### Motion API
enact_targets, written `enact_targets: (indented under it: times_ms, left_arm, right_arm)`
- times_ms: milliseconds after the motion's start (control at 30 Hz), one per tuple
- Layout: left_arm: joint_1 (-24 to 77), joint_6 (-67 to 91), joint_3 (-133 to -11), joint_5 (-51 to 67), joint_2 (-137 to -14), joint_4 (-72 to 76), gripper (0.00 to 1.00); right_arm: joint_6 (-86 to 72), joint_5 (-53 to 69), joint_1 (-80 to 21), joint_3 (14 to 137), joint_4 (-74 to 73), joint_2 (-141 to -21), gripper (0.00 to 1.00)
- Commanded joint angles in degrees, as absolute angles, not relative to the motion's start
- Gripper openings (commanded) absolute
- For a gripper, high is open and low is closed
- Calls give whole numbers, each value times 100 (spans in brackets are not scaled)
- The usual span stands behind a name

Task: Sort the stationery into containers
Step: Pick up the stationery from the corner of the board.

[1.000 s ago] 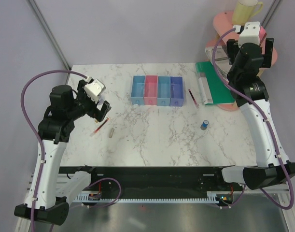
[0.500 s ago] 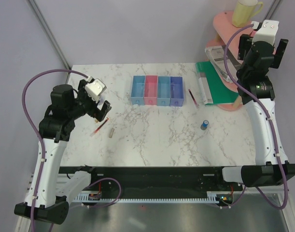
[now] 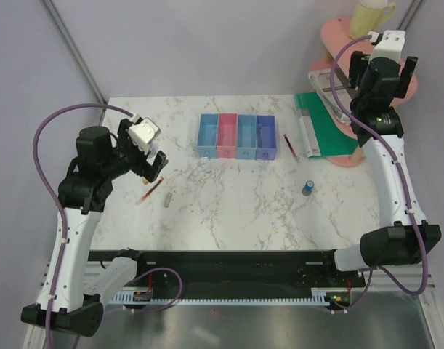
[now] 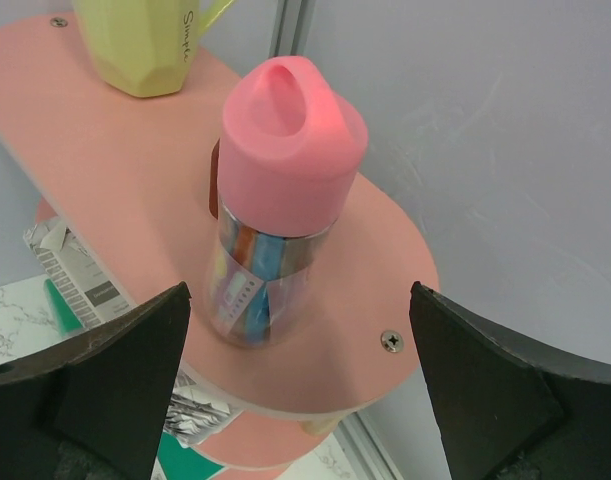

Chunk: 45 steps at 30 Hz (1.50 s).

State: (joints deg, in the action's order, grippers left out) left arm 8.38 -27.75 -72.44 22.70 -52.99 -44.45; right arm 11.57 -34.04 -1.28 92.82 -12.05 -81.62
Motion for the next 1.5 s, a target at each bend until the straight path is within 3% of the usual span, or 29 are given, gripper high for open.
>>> enact_targets:
  times_ms: [0,733,967,1233,1467]
  left_arm:
    - [870,-2936,-7409,2232,-5335,-4412,100]
    - [888,-2927,-7339,2153,-5379,-4412,100]
    - [888,-2997,-7304,2092,-5361,-4438,100]
    - [888,-2979,-7234,2083,-5370,-4438,100]
    - [888,-2953,-7225,2109,-5423,-4447,100]
  right_arm:
    - [1055,-3436,-79,9474,-782,-8235,98]
    - [1248,-3436,-26,9861,-255,-8701,92]
    - [1230,-3472,-26,9958,-149,-8850,76]
    - [1257,-3542,-26,10116,-62,-8903,71]
    - [1345,-3568,123,10134,-53,-8930,57]
